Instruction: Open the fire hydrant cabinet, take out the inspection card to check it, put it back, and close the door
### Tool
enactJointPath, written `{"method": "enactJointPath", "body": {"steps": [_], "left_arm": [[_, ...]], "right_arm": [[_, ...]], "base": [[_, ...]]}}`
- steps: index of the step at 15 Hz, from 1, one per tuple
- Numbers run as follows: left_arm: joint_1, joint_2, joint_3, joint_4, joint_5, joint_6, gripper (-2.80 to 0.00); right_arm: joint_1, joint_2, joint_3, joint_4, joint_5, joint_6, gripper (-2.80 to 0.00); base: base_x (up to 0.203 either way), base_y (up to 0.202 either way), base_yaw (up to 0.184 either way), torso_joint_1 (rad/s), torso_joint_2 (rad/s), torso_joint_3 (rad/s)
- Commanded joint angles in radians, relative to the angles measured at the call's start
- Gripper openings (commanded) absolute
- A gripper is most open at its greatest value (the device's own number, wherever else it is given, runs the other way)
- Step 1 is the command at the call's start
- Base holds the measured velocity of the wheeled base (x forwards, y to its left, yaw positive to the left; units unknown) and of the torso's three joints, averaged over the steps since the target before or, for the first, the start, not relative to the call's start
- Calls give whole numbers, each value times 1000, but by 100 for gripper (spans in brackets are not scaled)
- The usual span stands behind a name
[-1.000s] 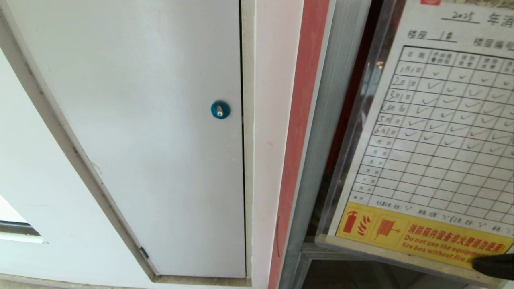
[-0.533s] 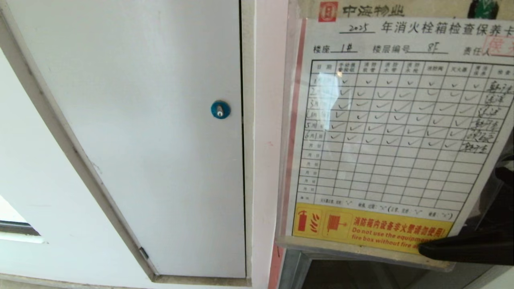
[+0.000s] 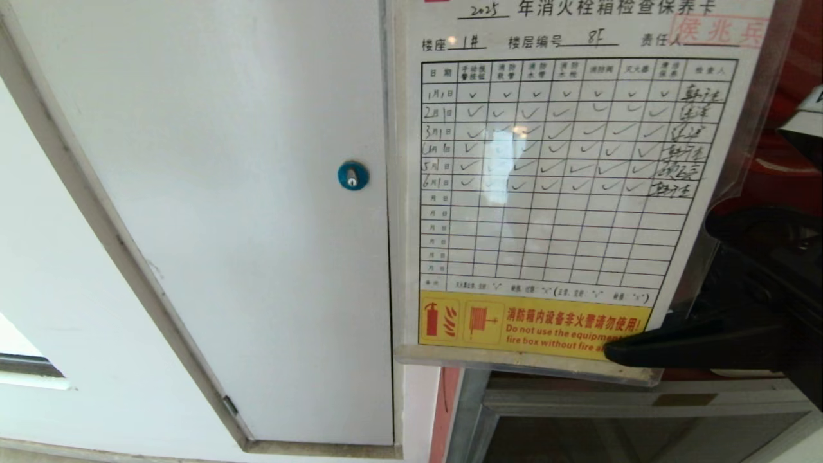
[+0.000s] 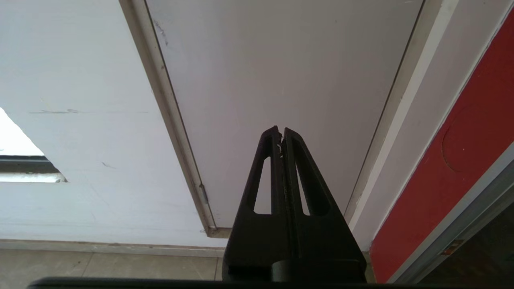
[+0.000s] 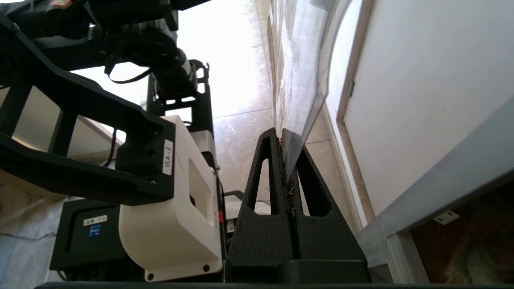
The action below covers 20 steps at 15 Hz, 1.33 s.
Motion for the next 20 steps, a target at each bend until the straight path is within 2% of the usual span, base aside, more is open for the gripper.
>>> {"method": "enactJointPath", "body": {"steps": [1,20], "left_arm": [[0,0,14,-1,0,0,-280],[0,0,14,-1,0,0,-280]], "right_arm": [[10,25,-12,2,9,-2,-280],[104,68,-17,3,2,-3,-280]], "base": [[0,0,0,0,0,0],[0,0,0,0,0,0]]}}
